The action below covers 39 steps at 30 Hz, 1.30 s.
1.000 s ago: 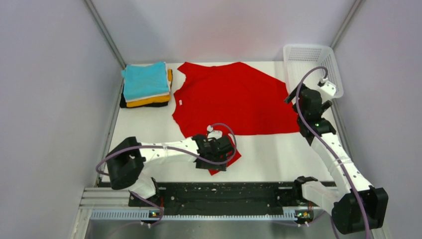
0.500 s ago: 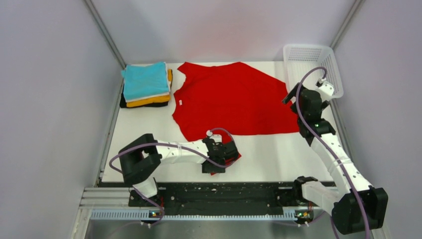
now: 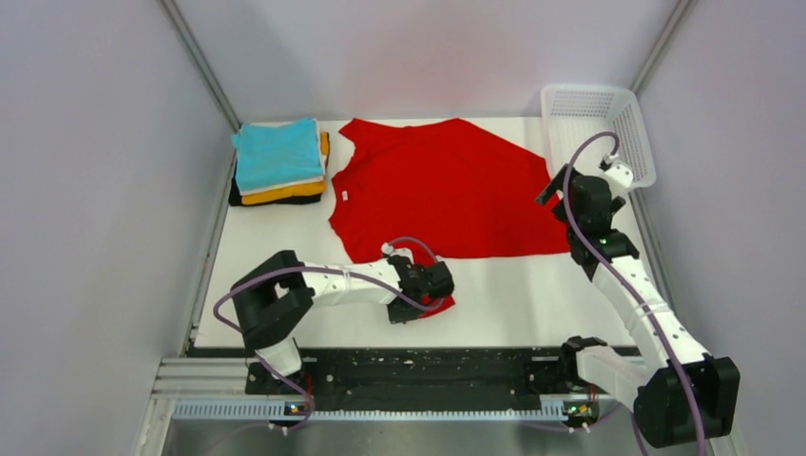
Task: Fold and stack the t-shirts
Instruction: Flatten out the tshirt
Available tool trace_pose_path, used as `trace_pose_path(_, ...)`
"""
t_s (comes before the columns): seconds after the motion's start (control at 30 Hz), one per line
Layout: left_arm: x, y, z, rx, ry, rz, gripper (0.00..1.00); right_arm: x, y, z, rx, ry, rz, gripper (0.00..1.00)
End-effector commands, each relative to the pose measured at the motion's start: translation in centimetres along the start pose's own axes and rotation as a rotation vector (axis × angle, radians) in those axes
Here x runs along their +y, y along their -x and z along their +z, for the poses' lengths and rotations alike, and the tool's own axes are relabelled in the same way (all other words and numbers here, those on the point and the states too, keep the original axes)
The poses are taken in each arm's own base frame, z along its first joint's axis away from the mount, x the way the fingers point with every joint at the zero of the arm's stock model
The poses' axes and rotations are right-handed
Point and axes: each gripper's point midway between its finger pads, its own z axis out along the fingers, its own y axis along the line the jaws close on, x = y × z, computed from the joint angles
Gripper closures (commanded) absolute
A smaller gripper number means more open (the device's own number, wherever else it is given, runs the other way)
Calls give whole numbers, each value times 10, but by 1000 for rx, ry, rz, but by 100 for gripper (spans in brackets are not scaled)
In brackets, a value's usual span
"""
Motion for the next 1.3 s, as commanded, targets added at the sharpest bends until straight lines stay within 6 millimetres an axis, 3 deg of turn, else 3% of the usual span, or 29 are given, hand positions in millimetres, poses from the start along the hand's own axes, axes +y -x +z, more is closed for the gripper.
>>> trace_pose_path(0.0,76,8,17,-58,275,-68,100,0,1,-4,-5,14,6,1)
trace_pose_path(0.17,136,21,5,-69,367,-161,100,-15,-23,-8,109,-46,-53,1)
trace_pose_path(0.3,165,38,0,-75,368,-222,100,-53,-49,-16,182,-194,-110,1)
trace_pose_path(0.5,172,57,-14,-128,294,-246,100,-98,-98,-27,333,-343,-131,1)
trace_pose_path(0.67,156,67,-20,-144,187,-217,100,-98,-132,-37,478,-316,-94,5)
trace_pose_path(0.93,138,68,-20,-142,71,-191,100,-111,-155,-39,511,-379,-41,10)
trace_pose_path(1.17,135,69,-17,-138,69,-162,100,-100,-167,-23,522,-339,0,36)
trace_pose_path(1.27,133,70,-17,-141,58,-156,100,-103,-173,-21,537,-350,-12,42)
